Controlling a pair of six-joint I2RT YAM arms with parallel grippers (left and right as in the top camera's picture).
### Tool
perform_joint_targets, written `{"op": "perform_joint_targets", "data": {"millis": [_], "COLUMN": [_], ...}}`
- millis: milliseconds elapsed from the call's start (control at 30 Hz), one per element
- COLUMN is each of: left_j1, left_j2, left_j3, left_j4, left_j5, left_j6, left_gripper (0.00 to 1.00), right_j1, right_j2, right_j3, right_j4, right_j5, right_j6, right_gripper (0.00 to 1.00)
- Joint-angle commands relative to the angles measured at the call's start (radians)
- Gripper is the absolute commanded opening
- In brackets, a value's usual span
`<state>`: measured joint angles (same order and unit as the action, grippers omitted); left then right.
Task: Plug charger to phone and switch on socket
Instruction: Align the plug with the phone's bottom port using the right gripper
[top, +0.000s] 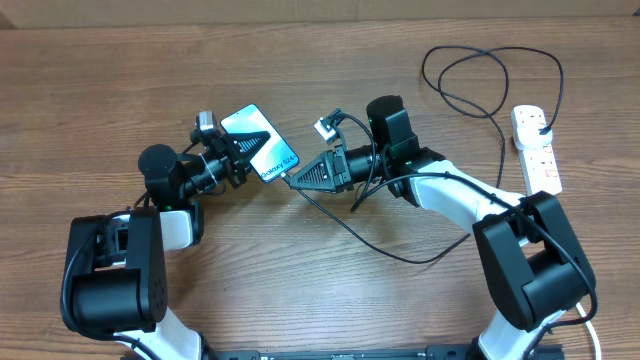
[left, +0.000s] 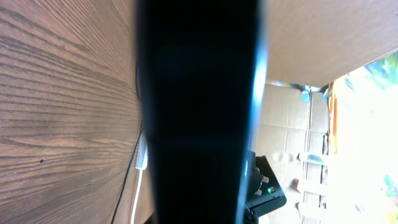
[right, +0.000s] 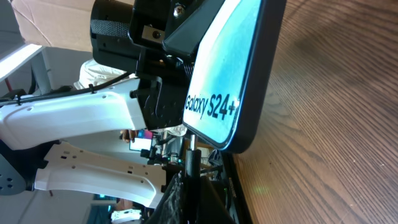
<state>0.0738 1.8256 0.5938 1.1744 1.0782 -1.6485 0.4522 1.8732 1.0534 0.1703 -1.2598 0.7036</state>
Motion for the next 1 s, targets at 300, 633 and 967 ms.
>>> {"op": "perform_joint_targets", "data": {"millis": [300,633,967], "left_j1": [0.005,0.005,0.005], "left_j2": [-0.021,-0.021,-0.021], "left_j3": [0.024,0.024,0.024], "left_j4": [0.011,0.011,0.011], "left_j5": [0.041,0.042,0.041], "left_j6": [-0.012,-0.005,0.003], "left_gripper": [0.05,0.05,0.04], "right_j1": [-0.003,-0.010,-0.037], "right_j2": [0.035,0.041,0.041], "right_j3": [-0.005,-0.005,-0.005], "right_j4": [0.019,0.038,0.046], "right_j5": [0.021,0.021,0.021], "right_j6": [0.028,0.036,0.056], "right_gripper": [0.04,0.04,0.04]}}
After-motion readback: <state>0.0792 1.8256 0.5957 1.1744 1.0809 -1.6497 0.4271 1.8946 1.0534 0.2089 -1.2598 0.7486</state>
